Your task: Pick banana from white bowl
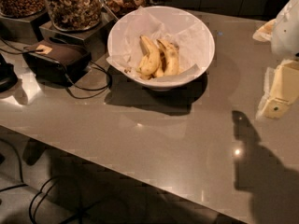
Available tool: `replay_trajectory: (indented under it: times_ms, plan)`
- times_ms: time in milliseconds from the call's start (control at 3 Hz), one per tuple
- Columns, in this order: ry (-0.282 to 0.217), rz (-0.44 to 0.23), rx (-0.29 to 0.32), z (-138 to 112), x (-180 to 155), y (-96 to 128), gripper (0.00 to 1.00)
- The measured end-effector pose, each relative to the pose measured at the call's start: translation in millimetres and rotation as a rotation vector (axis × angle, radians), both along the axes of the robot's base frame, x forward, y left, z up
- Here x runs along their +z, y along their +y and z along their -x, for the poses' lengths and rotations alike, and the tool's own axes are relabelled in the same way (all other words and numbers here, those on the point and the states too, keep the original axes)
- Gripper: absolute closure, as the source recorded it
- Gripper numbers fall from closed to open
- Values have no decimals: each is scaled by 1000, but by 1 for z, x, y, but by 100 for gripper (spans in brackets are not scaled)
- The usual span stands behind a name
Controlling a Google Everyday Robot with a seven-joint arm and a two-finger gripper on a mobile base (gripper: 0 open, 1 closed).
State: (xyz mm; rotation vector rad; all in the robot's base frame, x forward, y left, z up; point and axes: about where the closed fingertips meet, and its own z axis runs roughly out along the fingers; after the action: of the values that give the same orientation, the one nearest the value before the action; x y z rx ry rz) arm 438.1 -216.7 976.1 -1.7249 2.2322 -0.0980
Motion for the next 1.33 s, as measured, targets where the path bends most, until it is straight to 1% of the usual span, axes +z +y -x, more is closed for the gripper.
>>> replay_trajectory:
  times_ms: [333,667,1000,1333]
  plan:
    - [0,0,0,0,0,0,0]
    - [2,34,-41,0,8,18,0]
    - [-2,78,-99,0,22,44,0]
    - [-50,106,-134,-5,43,68,0]
